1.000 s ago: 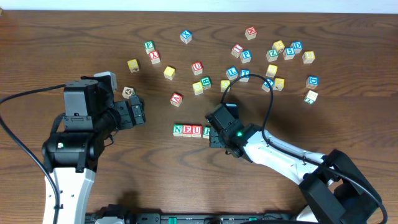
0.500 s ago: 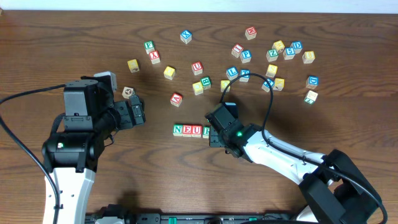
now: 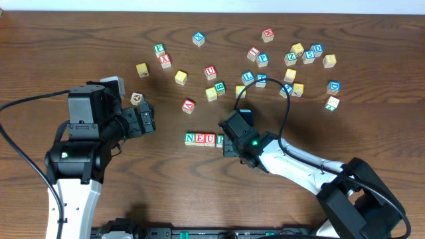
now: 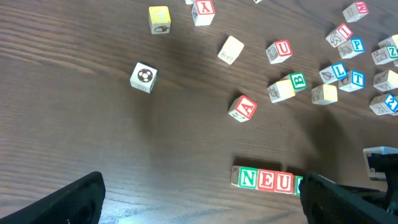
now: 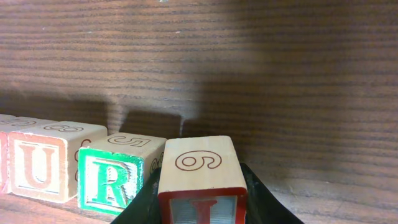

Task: Spell out NEURIPS
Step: 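Lower the red I block beside the right of the R block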

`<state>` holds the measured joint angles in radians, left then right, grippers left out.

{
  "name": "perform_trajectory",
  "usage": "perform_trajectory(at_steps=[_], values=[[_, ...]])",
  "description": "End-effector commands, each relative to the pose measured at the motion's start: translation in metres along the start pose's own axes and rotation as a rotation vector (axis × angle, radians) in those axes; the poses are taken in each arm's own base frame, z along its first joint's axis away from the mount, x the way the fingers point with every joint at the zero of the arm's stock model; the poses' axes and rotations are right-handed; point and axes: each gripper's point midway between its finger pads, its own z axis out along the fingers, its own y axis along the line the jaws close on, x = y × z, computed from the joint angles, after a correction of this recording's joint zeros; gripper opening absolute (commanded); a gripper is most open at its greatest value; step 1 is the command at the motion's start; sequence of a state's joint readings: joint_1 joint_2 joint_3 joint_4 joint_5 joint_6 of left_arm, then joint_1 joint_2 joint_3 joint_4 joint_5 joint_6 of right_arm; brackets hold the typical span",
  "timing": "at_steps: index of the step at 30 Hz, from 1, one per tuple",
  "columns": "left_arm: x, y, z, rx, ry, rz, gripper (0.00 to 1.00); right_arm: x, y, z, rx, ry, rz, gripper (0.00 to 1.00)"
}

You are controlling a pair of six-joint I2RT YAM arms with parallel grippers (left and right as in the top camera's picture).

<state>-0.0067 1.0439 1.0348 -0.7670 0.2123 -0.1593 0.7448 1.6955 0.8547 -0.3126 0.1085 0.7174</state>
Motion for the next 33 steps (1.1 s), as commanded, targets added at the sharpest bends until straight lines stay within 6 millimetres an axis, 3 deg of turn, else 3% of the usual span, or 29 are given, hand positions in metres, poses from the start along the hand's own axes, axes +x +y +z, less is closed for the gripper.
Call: perform_trajectory(at_steps=[1,33], values=[[-0.0087,-0.0034,-0.0062,0.014,-0.022,0.009,0.98,0.0023,-0.0009,0.0026,0.011,-0.001,-0.026,0.01],[-0.0087,-0.0034,-0.0062,0.014,-0.022,0.009,0.98,0.0051,0.0025,0.0026,-0.007,0.013,-0.024,0.01]])
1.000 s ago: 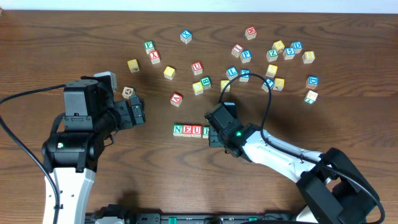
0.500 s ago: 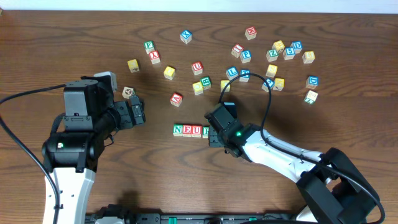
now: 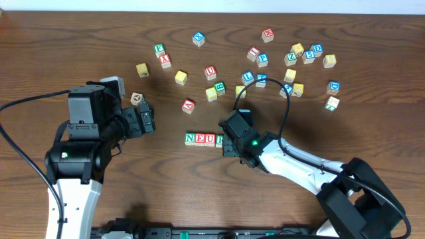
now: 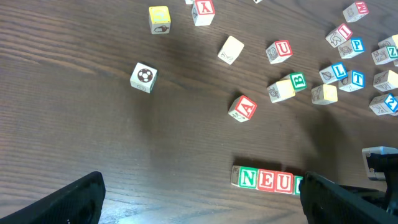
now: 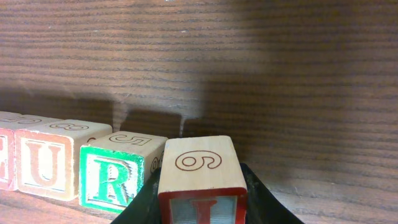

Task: Spell out NEURIPS
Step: 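Lower the red I block beside the right of the R block, then hold the red I block and nudge it against the R block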

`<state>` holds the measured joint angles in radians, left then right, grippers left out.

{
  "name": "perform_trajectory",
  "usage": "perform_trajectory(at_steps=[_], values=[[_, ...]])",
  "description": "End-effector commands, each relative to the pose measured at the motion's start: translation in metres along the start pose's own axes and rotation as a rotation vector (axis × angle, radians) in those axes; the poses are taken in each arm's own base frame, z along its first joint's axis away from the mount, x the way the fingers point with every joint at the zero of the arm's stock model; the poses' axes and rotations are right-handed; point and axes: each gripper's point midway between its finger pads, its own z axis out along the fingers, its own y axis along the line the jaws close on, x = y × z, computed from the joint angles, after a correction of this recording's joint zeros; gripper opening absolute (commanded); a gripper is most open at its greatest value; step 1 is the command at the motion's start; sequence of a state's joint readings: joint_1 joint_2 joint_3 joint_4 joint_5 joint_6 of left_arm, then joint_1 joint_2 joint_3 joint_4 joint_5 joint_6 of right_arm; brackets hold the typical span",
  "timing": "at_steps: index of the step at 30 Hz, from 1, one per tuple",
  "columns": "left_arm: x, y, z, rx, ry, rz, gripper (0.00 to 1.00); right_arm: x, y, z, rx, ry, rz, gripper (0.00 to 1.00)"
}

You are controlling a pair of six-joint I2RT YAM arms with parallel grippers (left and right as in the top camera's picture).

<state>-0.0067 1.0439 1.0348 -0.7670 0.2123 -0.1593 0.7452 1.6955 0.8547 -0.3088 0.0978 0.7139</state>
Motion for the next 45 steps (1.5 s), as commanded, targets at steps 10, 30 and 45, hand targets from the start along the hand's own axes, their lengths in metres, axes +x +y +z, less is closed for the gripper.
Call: perform_trajectory(at_steps=[10,30,45], values=[[-0.009,-0.003,-0.006,0.014,-0.022,0.009,0.98,0.004,0.002,0.003,-0.002,0.009,-0.02,0.01],[-0.009,-0.003,-0.006,0.014,-0.022,0.009,0.98,0.004,0.003,0.003,-0.009,0.006,-0.021,0.01],[-0.009,-0.003,-0.006,0.014,-0.022,0.009,0.98,0.006,-0.007,0.003,0.038,0.011,0.015,0.01]])
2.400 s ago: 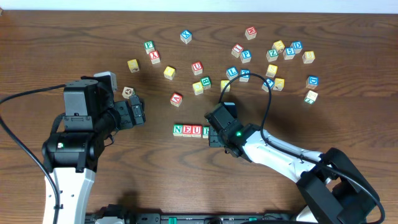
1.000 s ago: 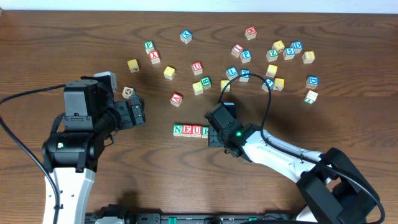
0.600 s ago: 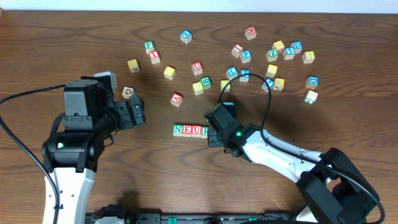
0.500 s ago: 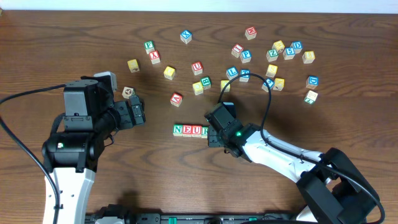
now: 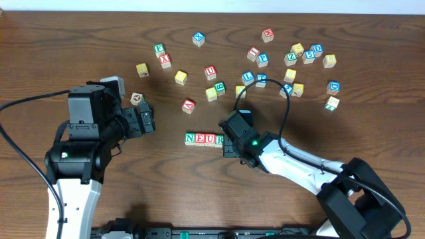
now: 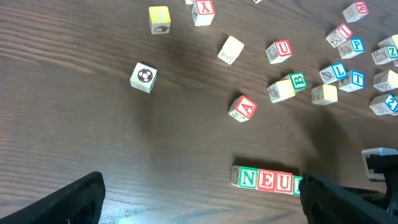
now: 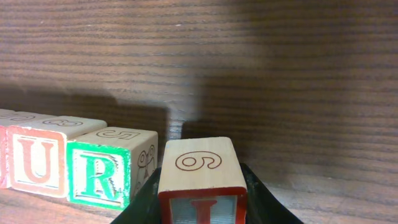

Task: Spell out NEURIPS
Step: 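Hold the red I block and nudge it against the R block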

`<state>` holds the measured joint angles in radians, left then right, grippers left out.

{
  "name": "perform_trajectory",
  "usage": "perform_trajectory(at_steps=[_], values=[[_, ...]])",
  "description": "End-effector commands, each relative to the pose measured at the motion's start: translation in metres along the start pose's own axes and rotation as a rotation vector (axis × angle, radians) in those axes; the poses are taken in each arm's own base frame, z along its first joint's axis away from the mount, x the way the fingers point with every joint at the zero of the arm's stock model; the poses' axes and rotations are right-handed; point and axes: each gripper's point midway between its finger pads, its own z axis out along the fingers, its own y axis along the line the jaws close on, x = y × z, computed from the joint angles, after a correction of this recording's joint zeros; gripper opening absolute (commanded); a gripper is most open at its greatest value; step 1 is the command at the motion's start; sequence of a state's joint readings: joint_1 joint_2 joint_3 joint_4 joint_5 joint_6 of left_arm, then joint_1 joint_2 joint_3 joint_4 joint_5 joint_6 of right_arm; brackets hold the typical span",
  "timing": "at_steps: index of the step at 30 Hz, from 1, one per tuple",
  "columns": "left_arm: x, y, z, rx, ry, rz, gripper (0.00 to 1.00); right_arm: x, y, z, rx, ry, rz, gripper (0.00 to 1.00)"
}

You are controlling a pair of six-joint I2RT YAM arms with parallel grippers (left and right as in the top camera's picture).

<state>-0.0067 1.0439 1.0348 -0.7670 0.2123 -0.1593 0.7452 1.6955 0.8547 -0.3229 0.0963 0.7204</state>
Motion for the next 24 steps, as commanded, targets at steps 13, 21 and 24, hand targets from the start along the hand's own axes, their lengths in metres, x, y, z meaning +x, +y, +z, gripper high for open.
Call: perform_trajectory(at_steps=[13,21,24], values=[[-0.009,-0.003,-0.006,0.014,-0.022,0.009,0.98,0.002,-0.011,0.003,0.046,0.005,0.023,0.01],[-0.009,-0.003,-0.006,0.014,-0.022,0.009,0.98,0.001,-0.015,-0.002,0.07,0.027,0.025,0.01],[-0.009,-0.003,-0.006,0.014,-0.022,0.009,0.98,0.001,-0.015,-0.003,0.078,0.035,0.024,0.01]])
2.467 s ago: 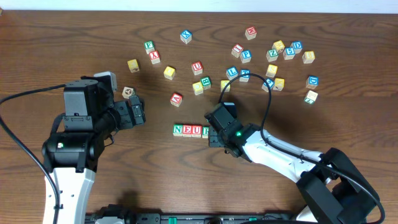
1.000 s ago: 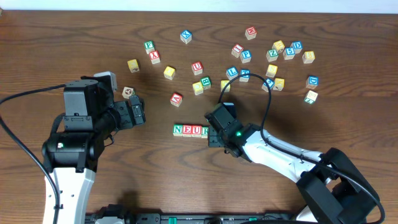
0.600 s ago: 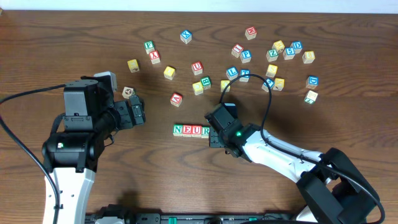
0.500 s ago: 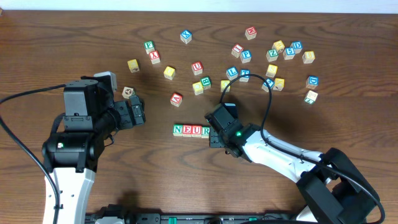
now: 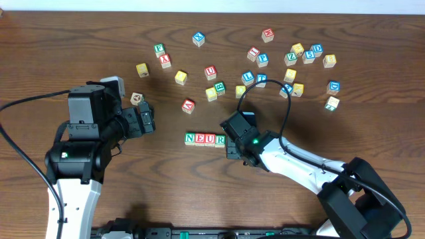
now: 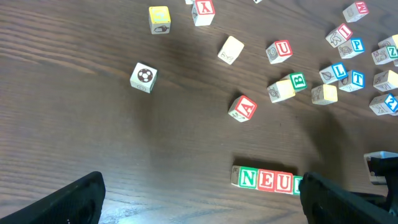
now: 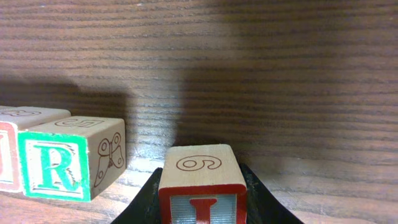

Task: Spell out NEURIPS
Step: 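Hold the red I block and nudge it against the R block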

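The row N E U R (image 5: 205, 139) lies at the table's middle; its green R block (image 7: 71, 157) shows at the left of the right wrist view. My right gripper (image 5: 234, 143) is shut on the red I block (image 7: 201, 180), which has a 6 on top. That block sits a small gap to the right of the R, low over the wood. My left gripper (image 6: 199, 208) hangs open and empty to the left of the row (image 6: 267, 179). A blue P block (image 5: 263, 59) lies among the loose ones.
Several loose letter blocks are scattered across the far side of the table (image 5: 292, 63). A red A block (image 5: 188, 105) and a soccer-ball block (image 5: 137, 98) lie nearer the left arm. A black cable (image 5: 287, 113) loops over the right arm.
My right gripper with the I block has shifted right, away from the R. The gap between the two blocks is wider, and the R shows whole from overhead. The left arm is unchanged.
At first the I block sat in my right gripper tight against the R, overlapping its right edge. Over the following moments the row slid leftward in the wrist view. Now the I block stands clear of the R by a small gap. The left arm stayed still.
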`<state>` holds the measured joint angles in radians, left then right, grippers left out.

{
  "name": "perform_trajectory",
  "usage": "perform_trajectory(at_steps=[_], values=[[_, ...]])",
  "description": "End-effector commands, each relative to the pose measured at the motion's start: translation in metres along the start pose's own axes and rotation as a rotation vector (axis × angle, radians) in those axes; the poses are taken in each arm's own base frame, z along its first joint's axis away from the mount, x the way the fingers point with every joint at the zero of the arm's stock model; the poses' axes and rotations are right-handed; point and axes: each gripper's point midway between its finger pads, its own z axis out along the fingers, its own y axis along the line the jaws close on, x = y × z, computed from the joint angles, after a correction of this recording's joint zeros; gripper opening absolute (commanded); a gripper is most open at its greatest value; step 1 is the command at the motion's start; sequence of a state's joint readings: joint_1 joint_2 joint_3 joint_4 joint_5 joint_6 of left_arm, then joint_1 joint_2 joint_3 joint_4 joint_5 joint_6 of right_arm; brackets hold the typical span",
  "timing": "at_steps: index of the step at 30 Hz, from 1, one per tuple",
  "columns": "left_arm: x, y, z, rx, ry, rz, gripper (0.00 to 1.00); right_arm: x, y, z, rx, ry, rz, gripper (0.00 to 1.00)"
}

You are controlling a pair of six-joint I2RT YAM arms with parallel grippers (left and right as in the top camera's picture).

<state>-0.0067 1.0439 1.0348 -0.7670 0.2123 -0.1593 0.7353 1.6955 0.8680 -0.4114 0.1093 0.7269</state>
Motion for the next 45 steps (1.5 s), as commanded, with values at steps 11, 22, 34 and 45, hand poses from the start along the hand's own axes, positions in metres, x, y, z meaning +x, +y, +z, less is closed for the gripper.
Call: perform_trajectory(at_steps=[11,22,34,45], values=[[-0.0087,-0.0034,-0.0062,0.014,-0.022,0.009,0.98,-0.0091,-0.0001,-0.0052,0.027,-0.007,0.016,0.01],[-0.0087,-0.0034,-0.0062,0.014,-0.022,0.009,0.98,-0.0099,0.0005,-0.0055,0.025,-0.009,0.021,0.01],[-0.0087,-0.0034,-0.0062,0.014,-0.022,0.009,0.98,-0.0112,0.0017,-0.0055,0.02,-0.014,0.021,0.01],[-0.0087,-0.0034,-0.0062,0.014,-0.022,0.009,0.98,-0.0119,0.0021,-0.0055,0.019,-0.017,0.022,0.09]])
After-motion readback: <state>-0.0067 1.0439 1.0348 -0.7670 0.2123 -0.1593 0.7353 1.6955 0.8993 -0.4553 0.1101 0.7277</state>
